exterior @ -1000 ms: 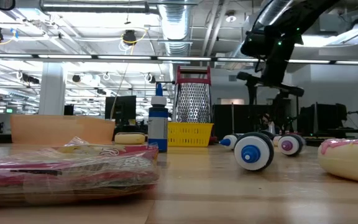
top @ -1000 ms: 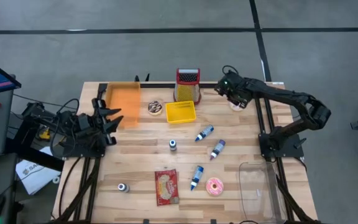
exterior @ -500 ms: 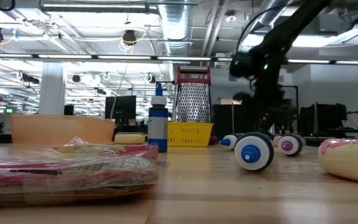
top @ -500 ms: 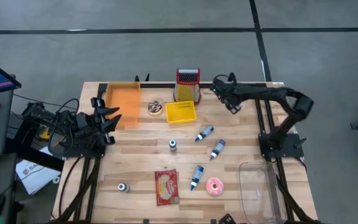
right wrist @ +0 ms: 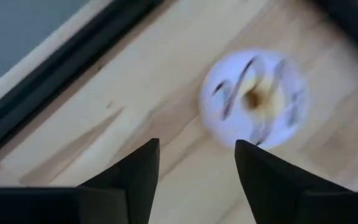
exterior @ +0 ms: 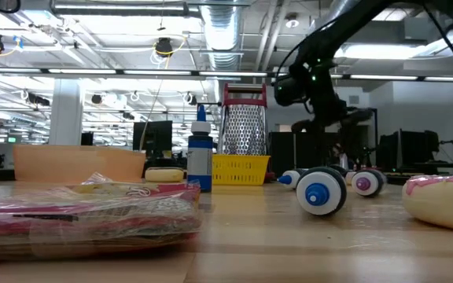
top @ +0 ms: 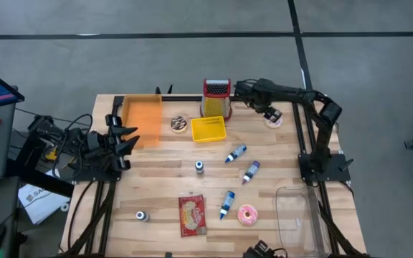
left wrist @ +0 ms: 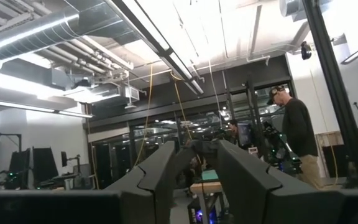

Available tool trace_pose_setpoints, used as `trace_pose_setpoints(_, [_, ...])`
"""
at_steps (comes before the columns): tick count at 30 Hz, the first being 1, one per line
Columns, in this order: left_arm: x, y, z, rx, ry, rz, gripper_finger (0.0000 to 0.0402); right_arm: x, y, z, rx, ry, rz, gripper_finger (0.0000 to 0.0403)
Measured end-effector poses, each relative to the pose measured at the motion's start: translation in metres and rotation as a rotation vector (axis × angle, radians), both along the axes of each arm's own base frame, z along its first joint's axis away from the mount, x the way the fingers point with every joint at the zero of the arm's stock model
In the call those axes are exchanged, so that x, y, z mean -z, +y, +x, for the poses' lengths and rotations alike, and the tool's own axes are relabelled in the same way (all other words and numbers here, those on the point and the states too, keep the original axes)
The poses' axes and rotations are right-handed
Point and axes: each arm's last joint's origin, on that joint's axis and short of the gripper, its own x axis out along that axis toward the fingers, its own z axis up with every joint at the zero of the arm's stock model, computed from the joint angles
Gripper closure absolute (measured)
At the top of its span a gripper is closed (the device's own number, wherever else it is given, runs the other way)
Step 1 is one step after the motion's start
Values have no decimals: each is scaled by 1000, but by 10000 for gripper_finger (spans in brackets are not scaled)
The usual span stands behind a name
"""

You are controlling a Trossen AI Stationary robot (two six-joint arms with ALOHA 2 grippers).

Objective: Pick & Place Food Item
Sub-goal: Put the purple donut into the yellow bin

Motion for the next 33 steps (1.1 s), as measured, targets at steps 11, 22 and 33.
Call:
trace_pose_setpoints(11, [0,-8,-4,64,10,-21,285,15,1,-15,-137,10,196,200])
trace_pose_setpoints(22, [-1,-11,-5,96,7,-23,285,16,-10,-29,-253,39,279,190])
trace_pose_setpoints(33, [-1,-12,-5,96,8,-22,285,22,-12,-29,-347,24,315,185])
